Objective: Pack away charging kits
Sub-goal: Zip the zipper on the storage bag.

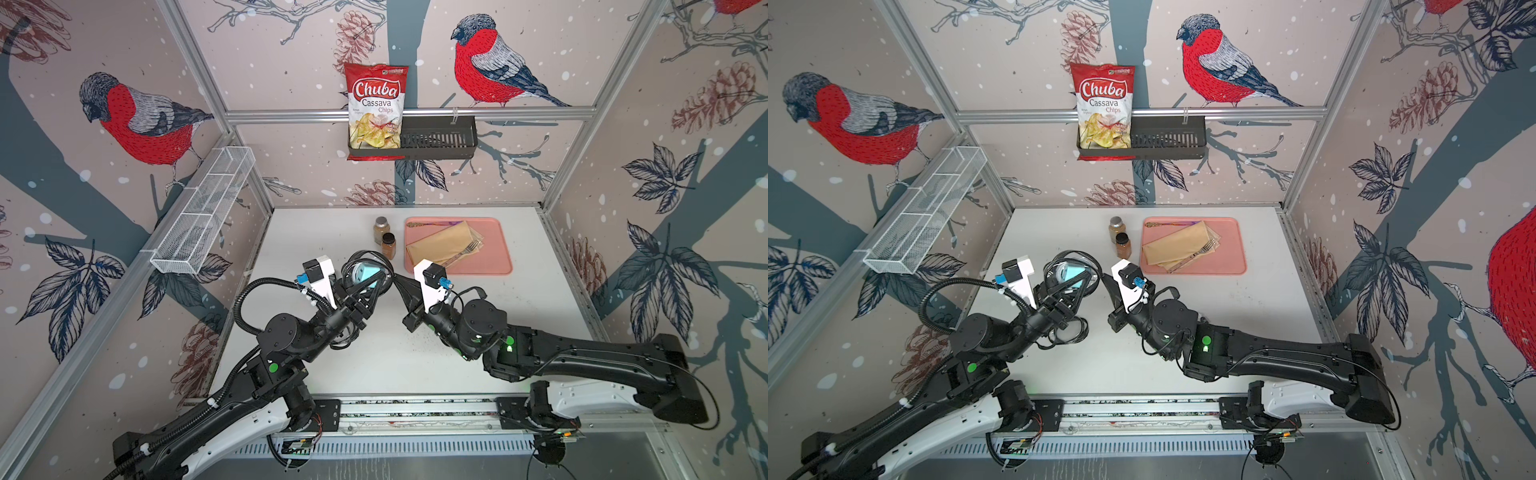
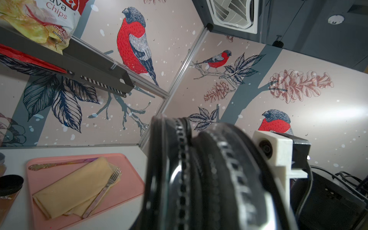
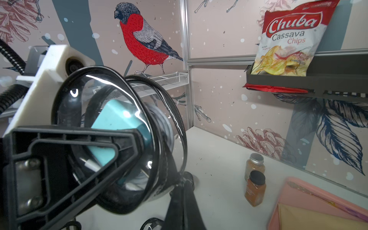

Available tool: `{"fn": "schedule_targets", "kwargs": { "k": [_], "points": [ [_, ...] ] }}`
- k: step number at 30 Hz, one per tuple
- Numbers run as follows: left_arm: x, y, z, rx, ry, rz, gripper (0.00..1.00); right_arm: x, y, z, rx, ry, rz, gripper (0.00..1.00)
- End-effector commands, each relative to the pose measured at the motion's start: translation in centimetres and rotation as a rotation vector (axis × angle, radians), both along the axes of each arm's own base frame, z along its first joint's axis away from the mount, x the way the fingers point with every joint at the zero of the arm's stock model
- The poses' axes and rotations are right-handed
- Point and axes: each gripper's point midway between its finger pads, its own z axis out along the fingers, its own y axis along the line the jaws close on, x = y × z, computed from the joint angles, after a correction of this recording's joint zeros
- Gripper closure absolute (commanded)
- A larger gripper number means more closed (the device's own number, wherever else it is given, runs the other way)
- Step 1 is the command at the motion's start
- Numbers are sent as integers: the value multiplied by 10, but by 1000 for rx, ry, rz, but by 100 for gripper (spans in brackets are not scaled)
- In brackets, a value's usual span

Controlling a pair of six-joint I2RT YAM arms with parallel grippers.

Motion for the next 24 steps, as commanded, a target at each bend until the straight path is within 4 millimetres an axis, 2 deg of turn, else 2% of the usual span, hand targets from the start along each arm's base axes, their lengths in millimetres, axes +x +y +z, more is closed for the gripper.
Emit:
{"fn": "schedule_targets", "kwargs": {
  "k": [1, 6, 14, 19, 24],
  "points": [
    [-3, -8, -17, 77, 43, -40, 100, 18, -21, 11, 75, 25, -82, 100],
    [-5, -24, -34, 156, 116, -110, 100, 20, -28, 10, 67, 13, -88, 100],
    [-17, -49, -65, 287, 224, -252, 100, 35, -43, 6, 49, 19, -118, 100],
    [-12, -52, -92, 376, 303, -244, 100, 39, -51, 6, 19, 6, -126, 100],
    [-13, -50, -103, 431, 328, -237, 100, 48, -66, 3, 9, -3, -160, 100]
  ]
}}
